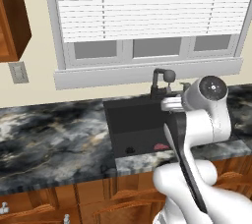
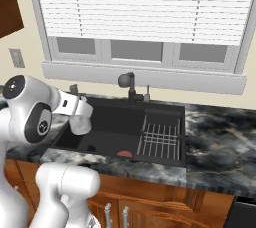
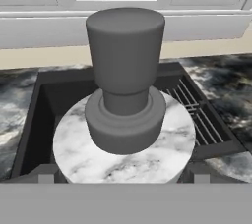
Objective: Pick up the dish brush and soap dispenser from the sink, and place them back in the cabinet, and close the cabinet door.
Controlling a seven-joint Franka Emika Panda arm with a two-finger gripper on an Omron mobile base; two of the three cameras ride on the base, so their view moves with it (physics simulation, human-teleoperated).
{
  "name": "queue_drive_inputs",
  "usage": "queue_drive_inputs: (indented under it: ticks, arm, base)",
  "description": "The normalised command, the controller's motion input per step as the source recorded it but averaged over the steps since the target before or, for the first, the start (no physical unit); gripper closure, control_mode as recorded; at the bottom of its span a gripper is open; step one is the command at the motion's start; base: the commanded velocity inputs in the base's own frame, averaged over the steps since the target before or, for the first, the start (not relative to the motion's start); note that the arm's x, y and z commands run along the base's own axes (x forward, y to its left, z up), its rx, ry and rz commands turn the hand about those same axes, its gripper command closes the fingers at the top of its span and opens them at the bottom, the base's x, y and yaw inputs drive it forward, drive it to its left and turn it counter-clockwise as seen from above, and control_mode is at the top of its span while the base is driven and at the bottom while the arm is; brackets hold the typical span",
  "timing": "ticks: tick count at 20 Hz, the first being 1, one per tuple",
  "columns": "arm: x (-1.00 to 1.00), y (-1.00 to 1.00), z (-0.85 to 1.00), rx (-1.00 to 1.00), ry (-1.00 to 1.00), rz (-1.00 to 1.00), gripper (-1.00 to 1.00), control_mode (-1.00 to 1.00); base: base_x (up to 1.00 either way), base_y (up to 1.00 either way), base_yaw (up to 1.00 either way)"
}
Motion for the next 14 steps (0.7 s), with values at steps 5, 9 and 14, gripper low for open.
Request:
queue_drive_inputs:
  ticks: [5, 9, 14]
  arm:
    - [-0.5, -0.05, 0.12, 0.0, 0.0, 0.0, 1.0, -1.0]
    - [-0.46, -0.03, 0.03, 0.0, -0.08, 0.0, 1.0, -1.0]
    - [-0.32, 0.0, 0.21, 0.0, -0.12, 0.0, 1.0, -1.0]
  base:
    - [0.0, 0.0, 0.0]
    - [0.0, 0.0, 0.0]
    - [0.0, 0.0, 0.0]
